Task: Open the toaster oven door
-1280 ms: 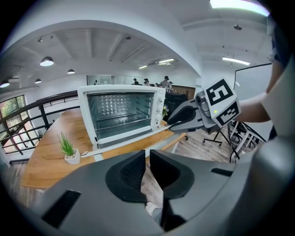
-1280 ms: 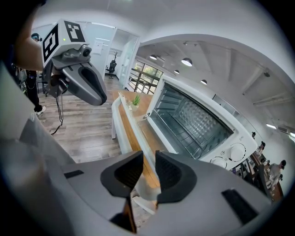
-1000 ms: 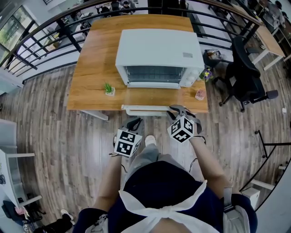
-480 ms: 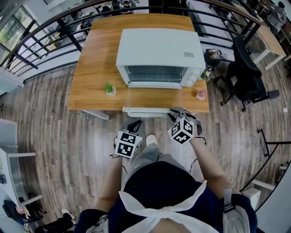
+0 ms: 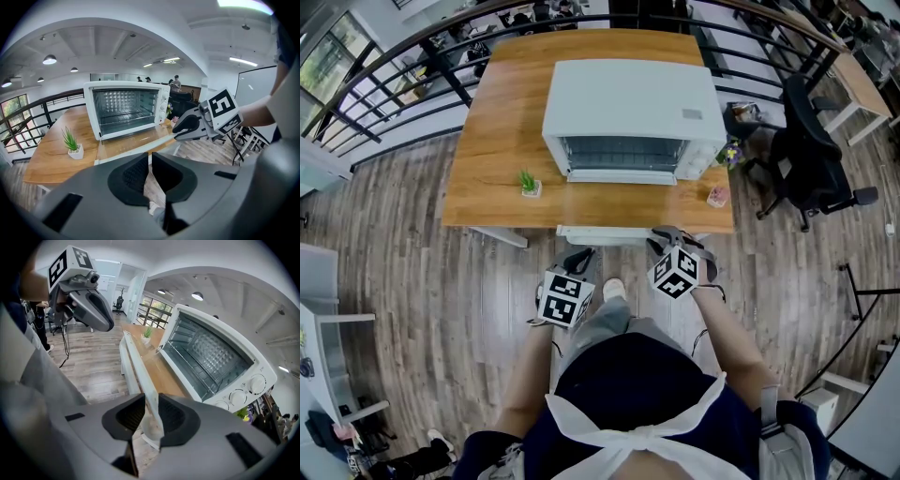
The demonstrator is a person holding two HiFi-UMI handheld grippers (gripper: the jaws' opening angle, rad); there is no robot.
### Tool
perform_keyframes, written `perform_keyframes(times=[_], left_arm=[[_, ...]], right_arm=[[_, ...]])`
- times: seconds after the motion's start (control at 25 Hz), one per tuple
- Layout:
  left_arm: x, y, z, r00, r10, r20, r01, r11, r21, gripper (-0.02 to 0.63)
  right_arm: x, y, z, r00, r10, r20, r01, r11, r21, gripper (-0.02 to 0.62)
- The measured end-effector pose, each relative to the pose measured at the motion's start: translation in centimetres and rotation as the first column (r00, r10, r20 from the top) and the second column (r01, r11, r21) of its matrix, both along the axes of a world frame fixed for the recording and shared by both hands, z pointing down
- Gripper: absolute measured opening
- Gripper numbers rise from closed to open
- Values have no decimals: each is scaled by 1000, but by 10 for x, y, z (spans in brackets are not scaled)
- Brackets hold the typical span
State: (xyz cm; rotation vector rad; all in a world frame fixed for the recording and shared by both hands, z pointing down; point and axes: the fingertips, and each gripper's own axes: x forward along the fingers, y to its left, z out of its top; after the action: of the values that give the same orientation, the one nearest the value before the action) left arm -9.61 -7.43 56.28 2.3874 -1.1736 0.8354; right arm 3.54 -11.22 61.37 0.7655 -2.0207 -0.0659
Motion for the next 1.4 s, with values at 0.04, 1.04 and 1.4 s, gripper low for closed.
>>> perform_keyframes(times=[0.04,1.04,1.4], left_arm=[[0,0,0,1000,0,0,0,1000,-1,38],[-10,-1,6,999,-32,0,32,999,-3,38],[-14,1,6,999,-49,14,50,999,-5,38]], right_arm=[[0,0,1,1000,0,-2,0,1000,-3,94],[-1,8,40,998,-24,-52,19,996,-90,97],[1,12,53,996,-46,-71,38,993,-112,95]])
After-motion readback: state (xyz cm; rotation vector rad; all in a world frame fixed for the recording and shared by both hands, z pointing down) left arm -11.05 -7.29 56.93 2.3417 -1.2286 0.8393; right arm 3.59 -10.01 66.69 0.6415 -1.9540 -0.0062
